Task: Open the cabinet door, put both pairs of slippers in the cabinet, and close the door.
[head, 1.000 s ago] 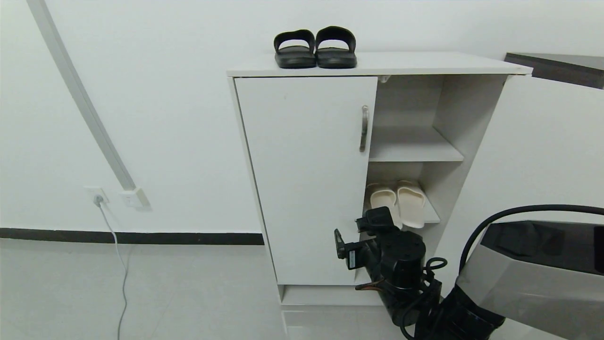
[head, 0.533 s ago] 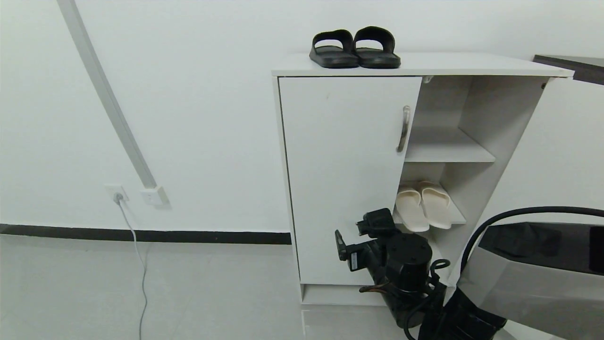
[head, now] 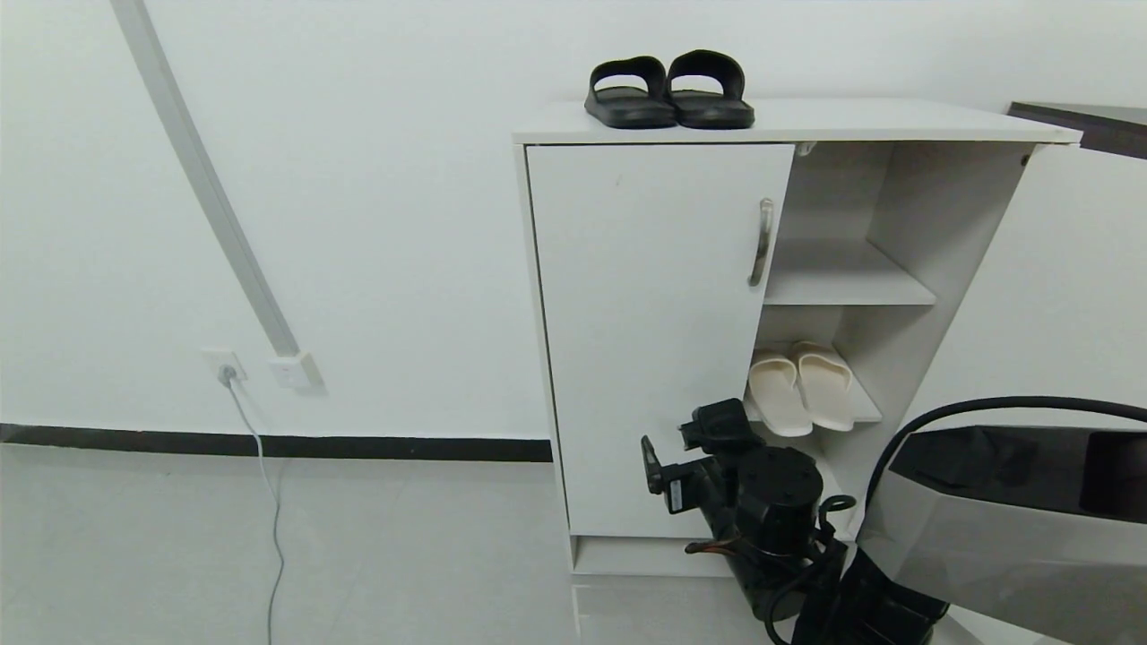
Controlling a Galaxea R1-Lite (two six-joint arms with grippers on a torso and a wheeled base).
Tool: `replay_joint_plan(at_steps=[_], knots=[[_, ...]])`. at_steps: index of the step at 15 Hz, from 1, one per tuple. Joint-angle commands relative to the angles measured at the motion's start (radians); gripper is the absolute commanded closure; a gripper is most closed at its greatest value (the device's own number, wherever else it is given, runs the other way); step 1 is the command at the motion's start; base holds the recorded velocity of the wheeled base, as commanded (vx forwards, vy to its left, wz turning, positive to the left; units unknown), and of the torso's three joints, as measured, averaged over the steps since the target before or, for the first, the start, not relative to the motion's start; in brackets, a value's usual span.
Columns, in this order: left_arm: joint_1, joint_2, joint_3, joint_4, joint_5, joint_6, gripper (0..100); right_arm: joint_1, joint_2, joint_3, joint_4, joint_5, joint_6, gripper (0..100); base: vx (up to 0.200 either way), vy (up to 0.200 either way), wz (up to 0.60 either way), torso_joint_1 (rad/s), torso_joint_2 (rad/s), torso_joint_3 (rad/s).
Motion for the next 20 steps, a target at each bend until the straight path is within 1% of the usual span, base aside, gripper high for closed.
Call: replay_joint_plan(at_steps=[1,7,12,20], knots=[[0.000,0.000,0.000,-0.002,0.000,0.000,100,-0.005,0.007,-0.002,0.000,0.002,0.000,0,0.000,0.000,0.00,0.000,0.00,0.000],[0.000,0.000,0.000,0.000,0.000,0.000,100,-0.005,0.007,-0.003,0.000,0.007,0.000,0,0.000,0.000,0.00,0.001,-0.02,-0.028],[0.000,0.000,0.000,0.000,0.000,0.000,100,-0.005,0.007,-0.002,0.000,0.007,0.000,0,0.000,0.000,0.00,0.052,-0.39,-0.328],[0.000,0.000,0.000,-0.002,0.000,0.000,100,-0.005,0.013,-0.002,-0.001,0.007,0.000,0,0.000,0.000,0.00,0.132,-0.46,-0.333]])
